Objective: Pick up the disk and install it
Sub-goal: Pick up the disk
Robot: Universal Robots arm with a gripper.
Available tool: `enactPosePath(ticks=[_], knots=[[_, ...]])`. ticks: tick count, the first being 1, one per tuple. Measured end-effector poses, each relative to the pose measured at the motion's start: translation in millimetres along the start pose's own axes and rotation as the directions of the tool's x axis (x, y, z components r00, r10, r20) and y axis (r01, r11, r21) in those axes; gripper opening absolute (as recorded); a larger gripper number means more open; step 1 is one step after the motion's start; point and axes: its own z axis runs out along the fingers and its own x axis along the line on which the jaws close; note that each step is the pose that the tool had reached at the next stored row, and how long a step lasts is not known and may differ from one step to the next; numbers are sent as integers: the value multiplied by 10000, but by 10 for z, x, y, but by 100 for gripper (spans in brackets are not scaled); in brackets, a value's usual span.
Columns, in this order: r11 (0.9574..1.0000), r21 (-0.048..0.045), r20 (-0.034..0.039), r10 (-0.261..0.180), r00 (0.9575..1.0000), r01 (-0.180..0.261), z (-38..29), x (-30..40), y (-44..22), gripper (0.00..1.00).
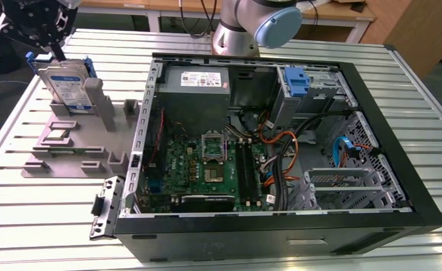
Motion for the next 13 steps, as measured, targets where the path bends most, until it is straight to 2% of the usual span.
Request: enactPosePath(ticks=[4,7,10,13], knots=[[9974,-17,-31,-718,9974,718,3,0,0,10],[9919,-32,-53,-1271,9919,1271,5,0,0,10],[9836,-47,-74,-1803,9836,1803,6,0,0,10],[9722,-63,-95,-2342,9721,2342,8,0,-1,10]])
